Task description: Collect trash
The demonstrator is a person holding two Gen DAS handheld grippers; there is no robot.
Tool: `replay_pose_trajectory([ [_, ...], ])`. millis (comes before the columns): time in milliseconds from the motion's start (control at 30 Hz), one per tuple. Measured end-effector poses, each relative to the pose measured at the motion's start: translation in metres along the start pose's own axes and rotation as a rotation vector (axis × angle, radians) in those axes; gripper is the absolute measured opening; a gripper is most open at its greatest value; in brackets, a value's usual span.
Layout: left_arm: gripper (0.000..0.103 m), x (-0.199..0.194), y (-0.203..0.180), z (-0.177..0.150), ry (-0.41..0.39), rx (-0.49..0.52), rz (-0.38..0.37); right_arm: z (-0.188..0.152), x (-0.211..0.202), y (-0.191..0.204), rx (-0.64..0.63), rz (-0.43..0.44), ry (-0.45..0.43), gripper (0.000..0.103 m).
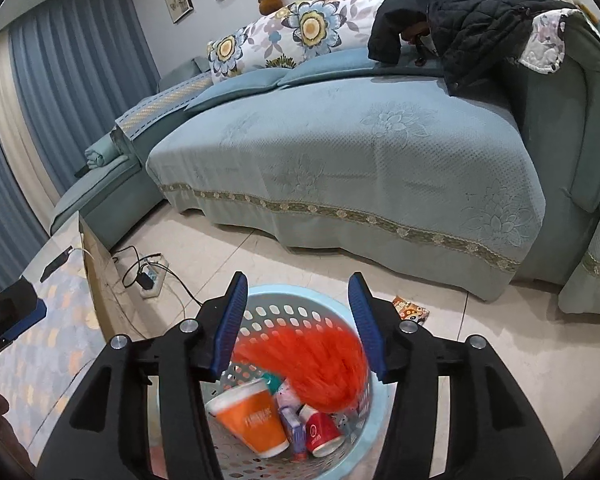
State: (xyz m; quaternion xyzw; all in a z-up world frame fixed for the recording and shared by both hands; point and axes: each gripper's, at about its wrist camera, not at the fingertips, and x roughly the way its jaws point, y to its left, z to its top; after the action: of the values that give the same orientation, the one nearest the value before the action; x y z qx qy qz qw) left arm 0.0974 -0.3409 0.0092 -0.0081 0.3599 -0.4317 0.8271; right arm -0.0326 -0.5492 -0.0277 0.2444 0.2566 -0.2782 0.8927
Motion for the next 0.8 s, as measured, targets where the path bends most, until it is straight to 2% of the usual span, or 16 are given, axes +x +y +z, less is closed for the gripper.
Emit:
replay_pose_trajectory([
  [167,0.077,-0.007,0.006,-0.006,0.002,0.003,0.031,0.0,-0.001,0.0,0.004,0.012,0.0,0.05],
  [233,0.081,-0.012,0.005,-0.011,-0.001,0.022,0.062,0.0,-0.003,0.001,0.0,0.009,-0.008,0.05],
  [400,0.095,-0.036,0.001,-0.031,-0.055,0.095,0.187,-0.004,-0.009,0.011,-0.028,0.006,-0.026,0.05],
  [467,0.095,-0.049,0.003,-0.044,-0.09,0.12,0.258,-0.007,-0.012,0.018,-0.05,0.0,-0.026,0.05],
  [567,0.095,-0.067,0.013,-0.061,-0.106,0.11,0.319,-0.013,-0.014,0.03,-0.079,-0.02,-0.019,0.05],
  [800,0.095,-0.12,0.046,-0.085,-0.148,0.048,0.395,-0.03,-0.026,0.056,-0.123,-0.021,-0.017,0.05],
])
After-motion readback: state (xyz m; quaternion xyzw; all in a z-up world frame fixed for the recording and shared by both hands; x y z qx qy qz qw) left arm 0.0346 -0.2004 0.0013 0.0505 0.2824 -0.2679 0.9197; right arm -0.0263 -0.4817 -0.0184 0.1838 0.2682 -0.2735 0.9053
